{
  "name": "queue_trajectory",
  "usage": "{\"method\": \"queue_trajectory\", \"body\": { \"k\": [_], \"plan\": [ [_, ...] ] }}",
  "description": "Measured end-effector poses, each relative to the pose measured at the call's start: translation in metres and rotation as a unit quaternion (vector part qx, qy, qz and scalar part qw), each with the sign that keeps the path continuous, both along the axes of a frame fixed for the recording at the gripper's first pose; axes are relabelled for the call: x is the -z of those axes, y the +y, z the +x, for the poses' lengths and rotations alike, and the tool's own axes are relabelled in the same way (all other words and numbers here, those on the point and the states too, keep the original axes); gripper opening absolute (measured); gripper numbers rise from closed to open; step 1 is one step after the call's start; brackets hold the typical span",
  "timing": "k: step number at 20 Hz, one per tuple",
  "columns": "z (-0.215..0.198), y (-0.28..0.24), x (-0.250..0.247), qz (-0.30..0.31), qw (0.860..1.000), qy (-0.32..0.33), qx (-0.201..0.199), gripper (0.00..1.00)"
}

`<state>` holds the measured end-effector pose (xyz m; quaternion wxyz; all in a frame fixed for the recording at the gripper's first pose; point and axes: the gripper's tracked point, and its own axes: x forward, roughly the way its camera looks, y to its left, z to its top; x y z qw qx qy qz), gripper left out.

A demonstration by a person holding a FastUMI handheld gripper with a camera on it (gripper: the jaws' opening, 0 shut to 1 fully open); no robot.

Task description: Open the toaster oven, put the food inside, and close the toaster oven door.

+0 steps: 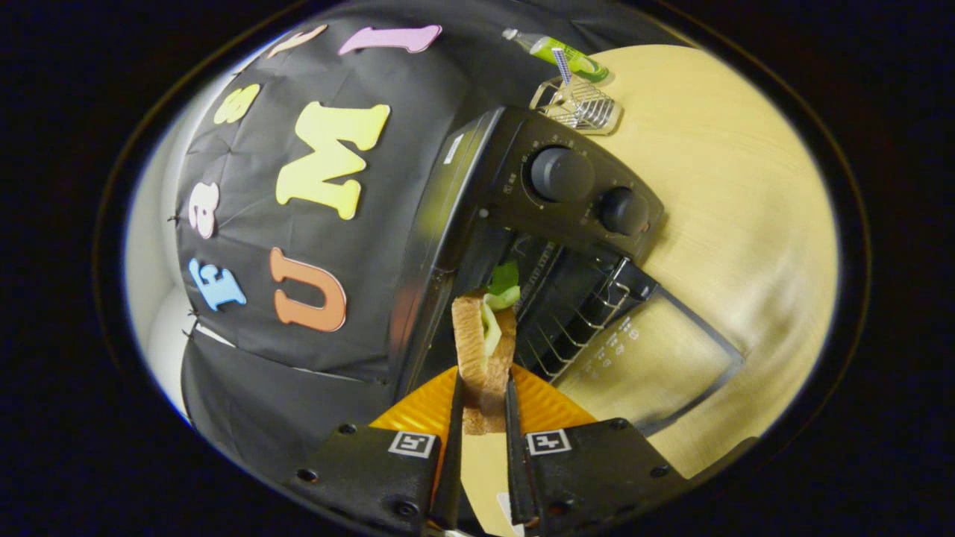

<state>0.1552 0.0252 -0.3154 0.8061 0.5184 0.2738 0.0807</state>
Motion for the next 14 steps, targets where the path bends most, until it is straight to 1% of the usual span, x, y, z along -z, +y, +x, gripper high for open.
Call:
{"method": "queue_trajectory", "body": {
  "k": [1, 3, 7, 9, 11, 13, 14],
  "plan": [
    [0.008, 0.006, 0.002, 0.012, 1.000, -0.007, 0.001, 0.31],
    [0.024, 0.003, 0.009, 0.020, 0.999, -0.018, 0.024, 0.31],
    [0.043, 0.001, 0.020, 0.033, 0.998, -0.010, 0.045, 0.31],
    [0.050, 0.006, 0.022, 0.031, 0.999, -0.010, 0.041, 0.31],
    [0.053, 0.014, 0.030, 0.011, 1.000, 0.006, 0.028, 0.34],
    [0.052, 0.018, 0.039, -0.002, 0.999, 0.036, 0.022, 0.40],
    [0.051, 0.023, 0.038, -0.004, 0.999, 0.039, 0.017, 0.46]
  ]
}}
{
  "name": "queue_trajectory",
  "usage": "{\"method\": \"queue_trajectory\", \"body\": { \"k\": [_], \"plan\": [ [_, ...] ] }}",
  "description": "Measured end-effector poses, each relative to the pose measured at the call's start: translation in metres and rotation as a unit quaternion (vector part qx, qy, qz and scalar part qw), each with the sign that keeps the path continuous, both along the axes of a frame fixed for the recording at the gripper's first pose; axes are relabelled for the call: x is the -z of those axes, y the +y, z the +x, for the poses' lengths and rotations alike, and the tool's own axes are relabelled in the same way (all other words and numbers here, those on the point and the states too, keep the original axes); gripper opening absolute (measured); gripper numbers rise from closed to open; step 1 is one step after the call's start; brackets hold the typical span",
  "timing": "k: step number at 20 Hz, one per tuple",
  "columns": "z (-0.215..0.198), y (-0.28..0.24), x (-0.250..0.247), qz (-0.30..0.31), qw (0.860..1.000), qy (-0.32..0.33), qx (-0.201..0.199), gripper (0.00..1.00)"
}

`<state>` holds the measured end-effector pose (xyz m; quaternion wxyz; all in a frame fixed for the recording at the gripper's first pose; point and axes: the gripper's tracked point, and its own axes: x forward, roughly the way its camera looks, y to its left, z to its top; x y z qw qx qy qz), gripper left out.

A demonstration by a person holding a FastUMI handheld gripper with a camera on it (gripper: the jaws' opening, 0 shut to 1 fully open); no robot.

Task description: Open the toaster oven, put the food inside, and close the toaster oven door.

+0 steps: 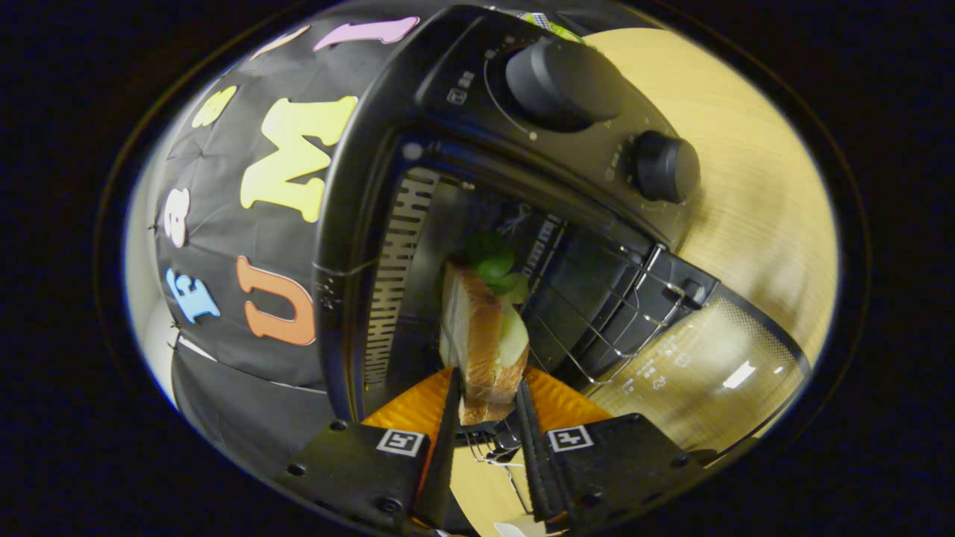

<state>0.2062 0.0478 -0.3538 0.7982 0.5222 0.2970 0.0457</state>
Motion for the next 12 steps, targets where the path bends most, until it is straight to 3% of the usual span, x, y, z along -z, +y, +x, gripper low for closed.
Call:
{"method": "queue_trajectory", "body": {
  "k": [4, 8, 12],
  "plan": [
    [-0.004, 0.009, -0.002, -0.087, 0.995, -0.001, -0.044, 0.67],
    [-0.009, 0.011, 0.005, -0.193, 0.977, 0.007, -0.091, 0.70],
    [-0.022, 0.014, 0.008, -0.229, 0.966, 0.016, -0.121, 0.73]
  ]
}}
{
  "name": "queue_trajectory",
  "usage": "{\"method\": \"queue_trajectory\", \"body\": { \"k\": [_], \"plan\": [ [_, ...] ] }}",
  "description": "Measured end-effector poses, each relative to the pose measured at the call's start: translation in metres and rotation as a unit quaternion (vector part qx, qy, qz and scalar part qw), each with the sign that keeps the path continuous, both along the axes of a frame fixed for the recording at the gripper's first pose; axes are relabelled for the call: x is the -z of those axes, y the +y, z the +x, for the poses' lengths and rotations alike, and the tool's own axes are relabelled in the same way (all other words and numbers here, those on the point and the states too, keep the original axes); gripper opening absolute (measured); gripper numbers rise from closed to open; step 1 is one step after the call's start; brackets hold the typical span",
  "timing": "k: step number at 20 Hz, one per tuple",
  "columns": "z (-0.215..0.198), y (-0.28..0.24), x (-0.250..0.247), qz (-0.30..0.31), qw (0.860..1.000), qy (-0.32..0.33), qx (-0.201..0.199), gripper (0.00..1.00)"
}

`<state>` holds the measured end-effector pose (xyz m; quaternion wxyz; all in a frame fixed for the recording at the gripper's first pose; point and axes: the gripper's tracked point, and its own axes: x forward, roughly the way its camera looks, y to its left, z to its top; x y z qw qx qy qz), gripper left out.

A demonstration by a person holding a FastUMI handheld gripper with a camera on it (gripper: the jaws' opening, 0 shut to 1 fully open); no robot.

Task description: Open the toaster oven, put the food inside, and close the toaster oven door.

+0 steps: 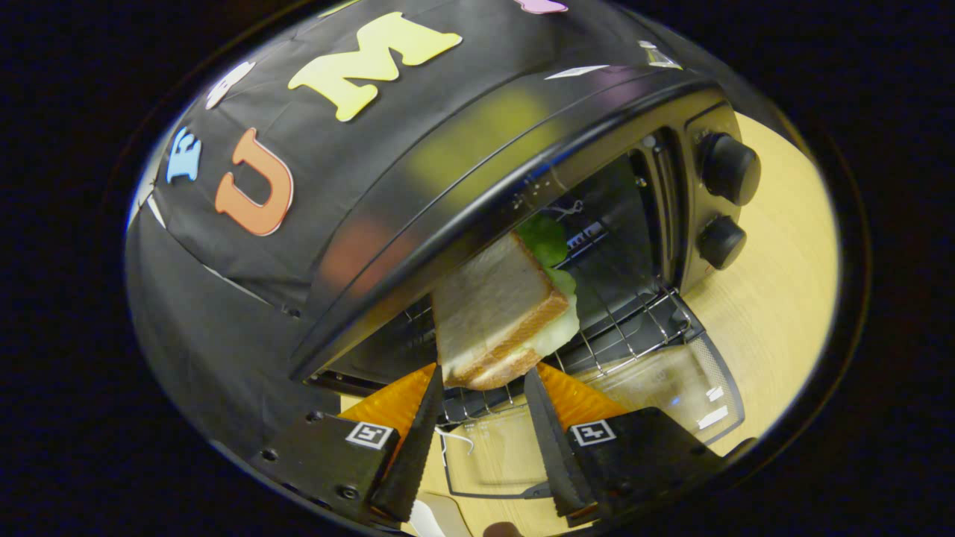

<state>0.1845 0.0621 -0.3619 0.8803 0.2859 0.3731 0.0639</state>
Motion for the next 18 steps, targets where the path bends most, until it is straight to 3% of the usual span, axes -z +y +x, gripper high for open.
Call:
{"method": "queue_trajectory", "body": {
  "k": [7, 12, 18],
  "plan": [
    [-0.026, -0.009, -0.023, -0.022, 1.000, -0.009, 0.001, 0.73],
    [-0.055, -0.007, -0.044, -0.046, 0.997, -0.050, -0.027, 0.76],
    [-0.100, -0.017, -0.043, -0.136, 0.986, -0.079, -0.063, 0.76]
  ]
}}
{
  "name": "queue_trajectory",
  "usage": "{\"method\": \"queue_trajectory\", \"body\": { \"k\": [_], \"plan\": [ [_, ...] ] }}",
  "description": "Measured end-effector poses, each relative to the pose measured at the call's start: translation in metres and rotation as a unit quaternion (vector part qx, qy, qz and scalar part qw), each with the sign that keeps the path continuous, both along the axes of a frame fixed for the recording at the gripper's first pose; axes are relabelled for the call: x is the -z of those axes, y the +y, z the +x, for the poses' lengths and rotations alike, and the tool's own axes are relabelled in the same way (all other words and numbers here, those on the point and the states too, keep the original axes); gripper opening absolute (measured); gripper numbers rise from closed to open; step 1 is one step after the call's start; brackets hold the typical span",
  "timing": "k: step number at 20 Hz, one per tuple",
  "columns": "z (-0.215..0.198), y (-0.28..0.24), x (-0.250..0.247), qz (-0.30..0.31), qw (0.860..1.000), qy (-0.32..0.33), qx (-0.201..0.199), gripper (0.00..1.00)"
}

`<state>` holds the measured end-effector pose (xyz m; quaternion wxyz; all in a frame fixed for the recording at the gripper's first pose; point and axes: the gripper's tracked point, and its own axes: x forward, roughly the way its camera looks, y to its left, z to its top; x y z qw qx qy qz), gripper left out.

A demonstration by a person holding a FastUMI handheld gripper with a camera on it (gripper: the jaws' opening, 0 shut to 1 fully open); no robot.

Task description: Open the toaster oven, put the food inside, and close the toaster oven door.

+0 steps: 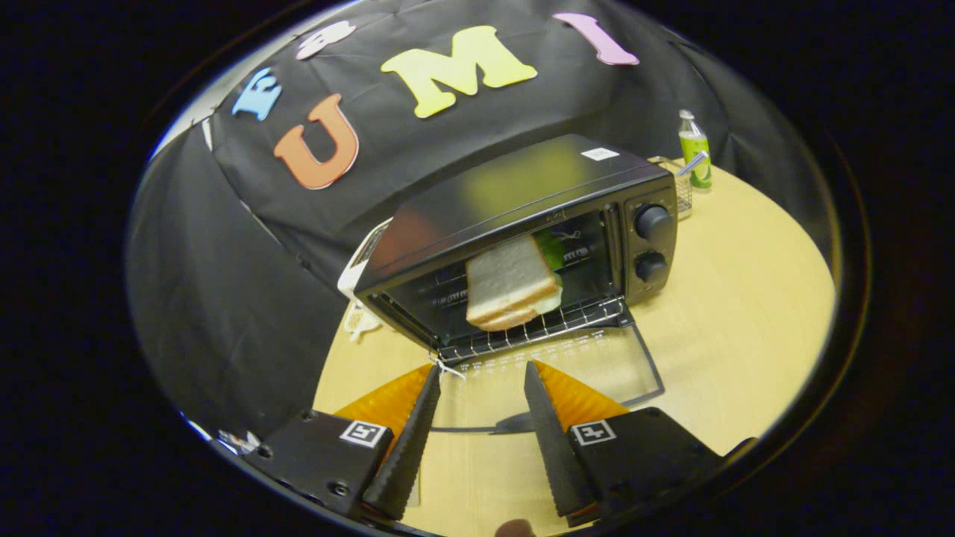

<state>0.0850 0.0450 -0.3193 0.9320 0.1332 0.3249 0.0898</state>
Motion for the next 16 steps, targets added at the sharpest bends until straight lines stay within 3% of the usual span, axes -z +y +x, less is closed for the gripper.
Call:
{"method": "queue_trajectory", "body": {
  "k": [5, 16],
  "plan": [
    [-0.036, -0.011, 0.007, -0.061, 0.998, -0.008, -0.016, 0.76],
    [-0.062, -0.045, 0.088, -0.116, 0.991, 0.063, 0.014, 0.76]
  ]
}}
